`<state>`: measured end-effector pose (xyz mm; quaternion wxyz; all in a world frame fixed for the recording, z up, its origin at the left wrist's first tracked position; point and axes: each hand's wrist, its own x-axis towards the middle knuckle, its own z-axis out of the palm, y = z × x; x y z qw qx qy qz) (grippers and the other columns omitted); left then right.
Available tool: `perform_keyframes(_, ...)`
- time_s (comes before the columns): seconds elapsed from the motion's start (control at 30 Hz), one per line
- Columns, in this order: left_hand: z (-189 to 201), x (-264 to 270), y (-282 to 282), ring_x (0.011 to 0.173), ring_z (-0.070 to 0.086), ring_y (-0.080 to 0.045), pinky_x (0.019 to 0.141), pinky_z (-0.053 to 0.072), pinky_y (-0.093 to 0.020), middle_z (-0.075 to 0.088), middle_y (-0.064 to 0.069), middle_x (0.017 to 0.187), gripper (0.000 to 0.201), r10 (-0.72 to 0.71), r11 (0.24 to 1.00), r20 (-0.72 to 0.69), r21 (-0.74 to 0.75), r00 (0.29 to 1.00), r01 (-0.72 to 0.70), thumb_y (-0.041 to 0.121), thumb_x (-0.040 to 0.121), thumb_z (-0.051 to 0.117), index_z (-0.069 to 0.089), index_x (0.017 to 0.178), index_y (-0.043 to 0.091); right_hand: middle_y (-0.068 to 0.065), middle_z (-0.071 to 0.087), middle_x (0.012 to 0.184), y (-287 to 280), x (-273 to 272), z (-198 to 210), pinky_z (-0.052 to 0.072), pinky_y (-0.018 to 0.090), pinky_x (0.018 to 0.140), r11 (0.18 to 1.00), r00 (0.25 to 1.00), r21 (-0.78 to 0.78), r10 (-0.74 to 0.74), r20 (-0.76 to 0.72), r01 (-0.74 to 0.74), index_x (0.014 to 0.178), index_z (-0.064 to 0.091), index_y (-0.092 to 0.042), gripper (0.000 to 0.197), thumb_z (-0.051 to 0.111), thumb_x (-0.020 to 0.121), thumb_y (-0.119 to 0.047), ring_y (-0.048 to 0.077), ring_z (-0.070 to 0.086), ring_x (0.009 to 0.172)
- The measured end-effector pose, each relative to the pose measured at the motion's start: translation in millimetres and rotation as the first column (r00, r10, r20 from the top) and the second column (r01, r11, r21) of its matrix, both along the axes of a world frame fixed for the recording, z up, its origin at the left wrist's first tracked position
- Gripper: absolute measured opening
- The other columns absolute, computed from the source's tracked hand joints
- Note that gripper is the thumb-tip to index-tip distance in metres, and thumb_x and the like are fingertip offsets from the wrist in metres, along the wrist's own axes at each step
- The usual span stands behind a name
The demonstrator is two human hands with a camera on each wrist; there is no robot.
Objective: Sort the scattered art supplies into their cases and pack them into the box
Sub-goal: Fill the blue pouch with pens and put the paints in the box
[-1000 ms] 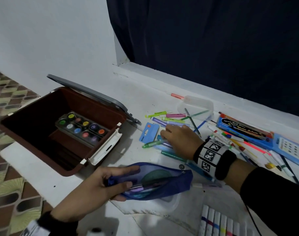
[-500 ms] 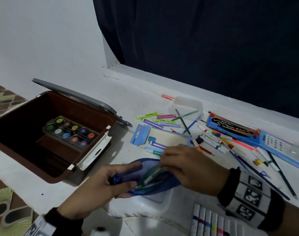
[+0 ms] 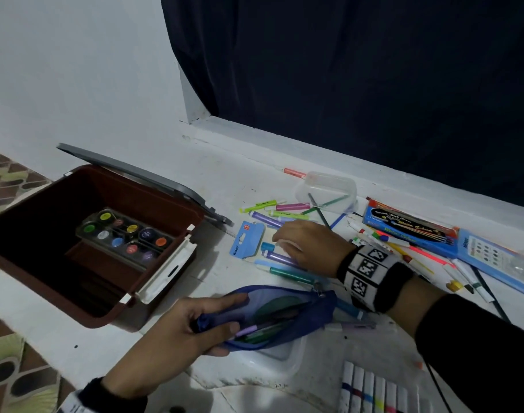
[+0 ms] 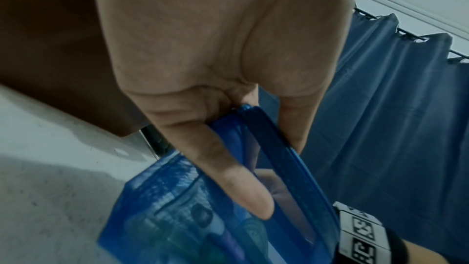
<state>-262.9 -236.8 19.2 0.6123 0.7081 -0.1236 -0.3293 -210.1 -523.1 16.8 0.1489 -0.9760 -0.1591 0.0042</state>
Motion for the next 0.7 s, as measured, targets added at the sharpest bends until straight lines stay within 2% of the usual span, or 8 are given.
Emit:
perform_keyframes(0.07, -1.1, 0.2, 0.6, 0.101, 0.072, -0.016, 0.075, 0.06, -0.029, 0.072, 0.007, 0.12, 0.037, 0.002, 1.0, 0.005, -0.001, 1.0, -0.002, 0.009, 0.085, 0.072, 0.076, 0.112, 0.034, 0.003, 0.061, 0.128, 1.1, 12.1, -12.4, 0.043, 0.034, 0.097, 0.998, 0.996, -0.062, 0.008, -0.093, -0.014, 0.13, 0.058, -0.018, 0.034, 0.044, 0.1, -0.014, 0.021, 0.054, 0.118)
perform_keyframes(0.17, -2.6, 1.3, -0.5, 0.1, 0.072, -0.017, 0.074, 0.061, -0.029, 0.071, 0.006, 0.121, 0.036, 0.001, 1.0, 0.014, 0.007, 1.0, -0.001, 0.009, 0.086, 0.071, 0.076, 0.113, 0.031, 0.003, 0.064, 0.12, 5.3, 21.8, -28.4, 0.053, 0.043, 0.084, 0.979, 0.987, -0.184, 0.059, -0.149, -0.087, 0.136, 0.05, -0.025, 0.048, 0.047, 0.094, -0.002, 0.026, 0.06, 0.106)
perform_keyframes(0.23, -2.4, 2.1, -1.2, 0.101, 0.072, -0.017, 0.073, 0.06, -0.029, 0.071, 0.006, 0.121, 0.035, -0.006, 1.0, 0.011, 0.011, 1.0, 0.005, 0.009, 0.086, 0.071, 0.076, 0.114, 0.031, 0.002, 0.066, 0.114, 2.5, 24.1, -38.3, 0.055, 0.042, 0.074, 0.966, 0.987, -0.224, 0.103, -0.127, -0.13, 0.14, 0.046, -0.03, 0.061, 0.049, 0.089, 0.004, 0.024, 0.061, 0.097)
perform_keyframes(0.27, -2.0, 2.6, -1.5, 0.101, 0.072, -0.018, 0.073, 0.06, -0.029, 0.071, 0.006, 0.121, 0.035, -0.008, 1.0, 0.011, 0.014, 1.0, 0.008, 0.01, 0.086, 0.07, 0.076, 0.114, 0.031, 0.003, 0.067, 0.111, 0.8, 24.6, -40.6, 0.055, 0.041, 0.073, 0.964, 0.987, -0.228, 0.114, -0.11, -0.137, 0.138, 0.048, -0.031, 0.059, 0.049, 0.089, 0.003, 0.024, 0.061, 0.095)
perform_keyframes(0.37, 0.1, 4.4, -2.2, 0.101, 0.072, -0.017, 0.074, 0.06, -0.028, 0.072, 0.006, 0.119, 0.036, -0.014, 1.0, 0.018, 0.027, 1.0, 0.014, 0.008, 0.089, 0.069, 0.074, 0.117, 0.03, 0.003, 0.07, 0.105, -2.2, 22.3, -34.2, 0.053, 0.039, 0.075, 0.951, 0.99, -0.274, 0.127, -0.066, -0.14, 0.116, 0.065, -0.02, 0.03, 0.045, 0.097, -0.009, 0.026, 0.064, 0.095)
perform_keyframes(0.47, 2.5, 5.4, -4.5, 0.101, 0.072, -0.016, 0.074, 0.06, -0.027, 0.074, 0.005, 0.115, 0.036, -0.036, 0.998, 0.032, 0.045, 0.999, 0.035, 0.009, 0.09, 0.067, 0.073, 0.119, 0.028, 0.001, 0.074, 0.101, -5.7, 16.3, -27.7, 0.051, 0.039, 0.077, 0.964, 0.992, -0.235, 0.114, -0.061, -0.126, 0.102, 0.074, -0.013, 0.03, 0.044, 0.099, -0.019, 0.024, 0.064, 0.094)
perform_keyframes(0.63, 6.0, 6.3, -9.9, 0.106, 0.069, -0.008, 0.073, 0.06, -0.027, 0.074, 0.012, 0.114, 0.035, -0.061, 0.996, 0.049, 0.069, 0.997, 0.058, 0.01, 0.087, 0.069, 0.074, 0.116, 0.029, 0.006, 0.071, 0.104, -18.2, 7.9, -23.5, 0.05, 0.038, 0.081, 0.991, 0.994, -0.131, -0.027, -0.106, 0.013, 0.111, 0.069, -0.015, 0.023, 0.055, 0.093, -0.018, 0.025, 0.063, 0.096)
perform_keyframes(0.7, 8.0, 6.7, -12.8, 0.105, 0.069, -0.007, 0.073, 0.06, -0.027, 0.073, 0.014, 0.114, 0.035, -0.078, 0.994, 0.061, 0.079, 0.995, 0.073, 0.01, 0.088, 0.07, 0.076, 0.113, 0.033, 0.007, 0.067, 0.107, -21.7, 4.2, -20.6, 0.049, 0.036, 0.083, 0.997, 0.989, -0.063, -0.059, -0.133, 0.051, 0.119, 0.063, -0.016, 0.031, 0.057, 0.089, -0.012, 0.026, 0.06, 0.098)
